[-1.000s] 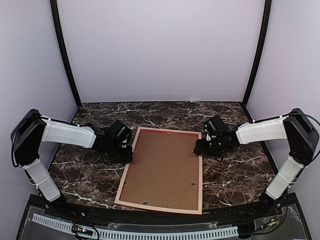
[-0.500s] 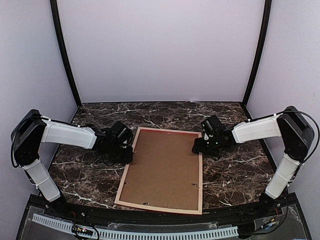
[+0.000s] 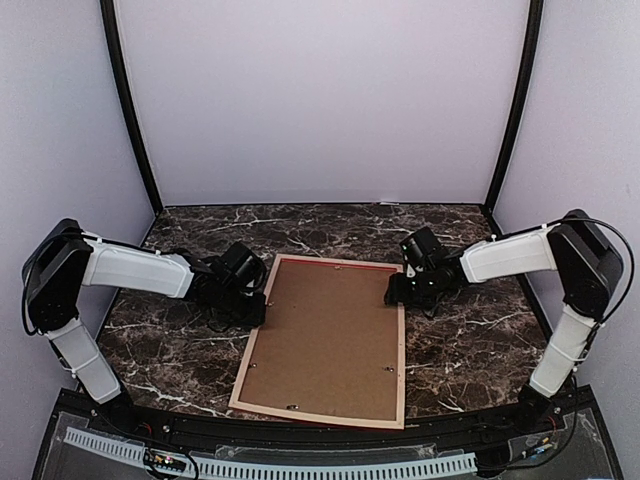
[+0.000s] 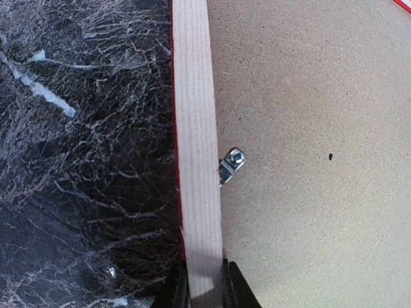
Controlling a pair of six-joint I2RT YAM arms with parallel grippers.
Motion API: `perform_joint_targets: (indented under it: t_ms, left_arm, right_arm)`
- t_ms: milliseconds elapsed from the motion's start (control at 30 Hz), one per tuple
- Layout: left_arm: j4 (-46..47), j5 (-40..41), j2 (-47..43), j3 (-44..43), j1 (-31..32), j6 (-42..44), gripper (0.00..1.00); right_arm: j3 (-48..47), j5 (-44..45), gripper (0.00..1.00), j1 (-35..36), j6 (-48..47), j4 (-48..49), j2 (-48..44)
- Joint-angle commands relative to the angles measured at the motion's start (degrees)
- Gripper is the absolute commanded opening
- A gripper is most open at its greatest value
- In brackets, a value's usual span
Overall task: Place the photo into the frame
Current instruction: Press the fastener onto the backboard.
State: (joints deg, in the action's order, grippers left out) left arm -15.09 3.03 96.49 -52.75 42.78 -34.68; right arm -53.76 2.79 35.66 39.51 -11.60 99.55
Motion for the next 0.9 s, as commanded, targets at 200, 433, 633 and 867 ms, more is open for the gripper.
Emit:
perform_joint_targets:
  t_ms: [200, 433, 633, 867]
  left_arm:
    - [-7.78, -1.02, 0.62, 0.08, 0.75, 0.29, 0.02]
    - [-8.34, -0.84, 0.64, -0.27, 0.67, 0.27, 0.02]
    - [-8.83, -0.74, 0.91, -0.86, 0.75, 0.56, 0.01]
    - [-9.0, -0.83, 0.97, -1.1, 0.73, 0.71, 0.0]
  right_arm:
    - [-4.98, 0.54, 0.6, 0.98, -8.06, -7.86, 2.92]
    - [-6.72, 0.42, 0.56, 1.01, -13.5, -12.4, 2.97]
    - [-8.0, -0.78, 0.51, 0.45, -17.88, -14.8, 3.65]
    - [-8.17, -2.61, 0.45, -0.44, -19.8, -14.5, 4.74]
